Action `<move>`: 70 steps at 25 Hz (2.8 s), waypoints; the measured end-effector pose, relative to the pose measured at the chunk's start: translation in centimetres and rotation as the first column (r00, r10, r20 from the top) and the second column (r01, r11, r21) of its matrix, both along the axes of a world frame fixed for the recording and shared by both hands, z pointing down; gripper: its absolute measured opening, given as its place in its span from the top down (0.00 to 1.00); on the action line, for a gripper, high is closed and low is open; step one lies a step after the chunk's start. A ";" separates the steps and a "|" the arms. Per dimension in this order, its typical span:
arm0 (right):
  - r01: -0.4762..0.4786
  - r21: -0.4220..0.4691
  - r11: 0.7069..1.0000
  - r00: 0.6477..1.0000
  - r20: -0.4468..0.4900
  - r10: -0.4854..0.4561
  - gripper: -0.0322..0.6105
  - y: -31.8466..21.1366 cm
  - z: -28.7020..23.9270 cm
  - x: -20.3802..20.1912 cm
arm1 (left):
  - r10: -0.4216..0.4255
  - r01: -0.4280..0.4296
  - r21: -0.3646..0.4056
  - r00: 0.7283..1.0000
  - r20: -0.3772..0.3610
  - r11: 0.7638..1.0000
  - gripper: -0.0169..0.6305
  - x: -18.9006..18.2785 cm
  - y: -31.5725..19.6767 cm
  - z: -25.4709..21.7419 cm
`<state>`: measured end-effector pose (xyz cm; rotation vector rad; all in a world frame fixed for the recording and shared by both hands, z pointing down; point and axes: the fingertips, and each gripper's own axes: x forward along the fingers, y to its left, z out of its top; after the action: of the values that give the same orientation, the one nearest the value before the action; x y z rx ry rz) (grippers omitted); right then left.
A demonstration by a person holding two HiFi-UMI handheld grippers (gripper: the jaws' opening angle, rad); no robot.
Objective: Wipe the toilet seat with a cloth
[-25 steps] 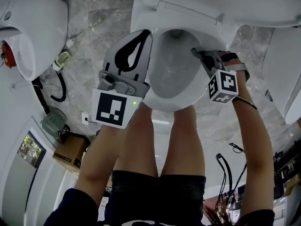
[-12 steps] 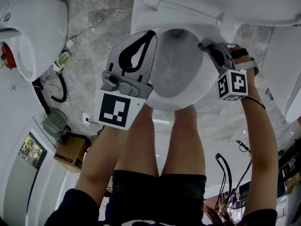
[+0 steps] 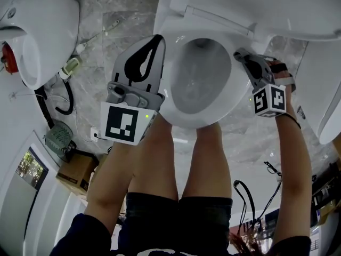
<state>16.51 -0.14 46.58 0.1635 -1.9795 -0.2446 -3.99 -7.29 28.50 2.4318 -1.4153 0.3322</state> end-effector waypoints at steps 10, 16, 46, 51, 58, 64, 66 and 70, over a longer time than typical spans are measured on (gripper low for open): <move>-0.199 0.073 0.977 0.977 0.096 0.192 0.91 -4.5 -1.3 -0.4 | 0.021 -0.022 -0.026 1.000 -0.006 0.999 0.94 0.8 0.4 1.0; -0.289 0.015 0.957 0.957 0.040 0.288 0.91 2.1 -0.8 4.0 | 0.024 -0.024 -0.023 1.000 -0.012 0.999 0.94 0.7 0.0 0.8; -0.272 -0.039 0.962 0.962 -0.052 0.270 0.91 3.4 1.4 -1.1 | 0.035 -0.036 -0.012 0.999 -0.020 0.999 0.94 -0.8 1.5 0.3; -0.341 -0.257 0.904 0.938 -0.030 0.345 0.91 11.6 1.9 -2.7 | 0.035 -0.035 -0.006 0.999 -0.017 0.999 0.94 -0.8 2.1 -0.3; -0.346 -0.514 0.785 0.913 0.007 0.407 0.91 21.7 0.7 -8.5 | 0.050 -0.050 -0.002 0.998 -0.028 0.999 0.94 0.2 3.2 -0.8; -0.645 -0.440 0.625 0.589 0.236 0.773 0.91 12.9 -5.1 -5.9 | 0.076 -0.076 -0.005 0.997 -0.028 0.997 0.94 1.2 4.6 -0.8; -0.694 -0.395 0.602 0.503 0.332 0.797 0.91 9.3 -7.5 -4.4 | 0.074 -0.074 0.001 0.997 -0.028 0.997 0.94 1.4 4.7 -1.1; -0.738 -0.285 0.611 0.411 0.528 0.743 0.91 3.7 -13.2 -2.8 | 0.068 -0.067 0.020 0.997 -0.041 0.998 0.94 1.9 4.4 -2.4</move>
<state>13.70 3.51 33.34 1.2491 -2.3041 0.4845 -2.11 -2.87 26.13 2.4909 -1.3272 0.2829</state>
